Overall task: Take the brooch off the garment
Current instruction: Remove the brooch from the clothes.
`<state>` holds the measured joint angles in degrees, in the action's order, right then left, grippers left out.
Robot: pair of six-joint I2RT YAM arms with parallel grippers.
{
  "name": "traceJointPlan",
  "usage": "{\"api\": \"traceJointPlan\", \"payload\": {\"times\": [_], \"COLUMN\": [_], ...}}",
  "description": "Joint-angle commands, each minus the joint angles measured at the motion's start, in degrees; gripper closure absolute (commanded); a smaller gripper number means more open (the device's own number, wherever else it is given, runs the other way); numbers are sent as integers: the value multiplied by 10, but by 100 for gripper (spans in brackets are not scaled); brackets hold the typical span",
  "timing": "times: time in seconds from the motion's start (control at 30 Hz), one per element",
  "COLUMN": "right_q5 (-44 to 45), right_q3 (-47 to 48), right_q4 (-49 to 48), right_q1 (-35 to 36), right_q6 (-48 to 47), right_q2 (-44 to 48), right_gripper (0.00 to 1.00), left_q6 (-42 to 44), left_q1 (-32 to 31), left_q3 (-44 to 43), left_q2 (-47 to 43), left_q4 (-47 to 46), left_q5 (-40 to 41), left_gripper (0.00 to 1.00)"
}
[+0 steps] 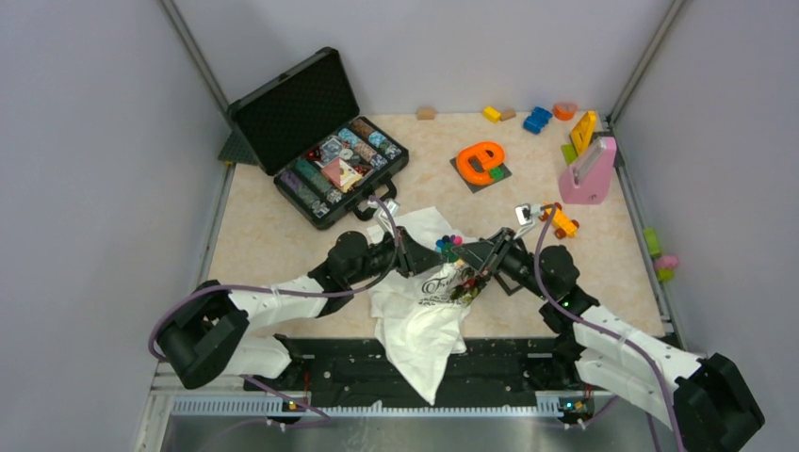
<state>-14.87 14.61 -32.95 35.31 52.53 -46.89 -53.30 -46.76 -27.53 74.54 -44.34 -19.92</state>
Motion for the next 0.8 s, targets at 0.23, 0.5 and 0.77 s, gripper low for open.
{"api": "traceJointPlan", "payload": {"times": [0.23,0.5,0.77], "right_q5": [-10,39,47], "right_q3": [-9,-21,-17], "right_q4": [-26,16,5], "right_q1": [12,12,11], "right_q6": [16,15,-9], "right_q2": [38,71,49], "right_gripper": [100,100,100], "left_q6": [3,1,5], "left_q1": [-1,9,18], "left_q3": [-10,47,76], "left_q2": [9,-46,-67], "left_q4": [-26,-50,-78], "left_q5": [-2,24,-8], "left_gripper": [96,46,28]}}
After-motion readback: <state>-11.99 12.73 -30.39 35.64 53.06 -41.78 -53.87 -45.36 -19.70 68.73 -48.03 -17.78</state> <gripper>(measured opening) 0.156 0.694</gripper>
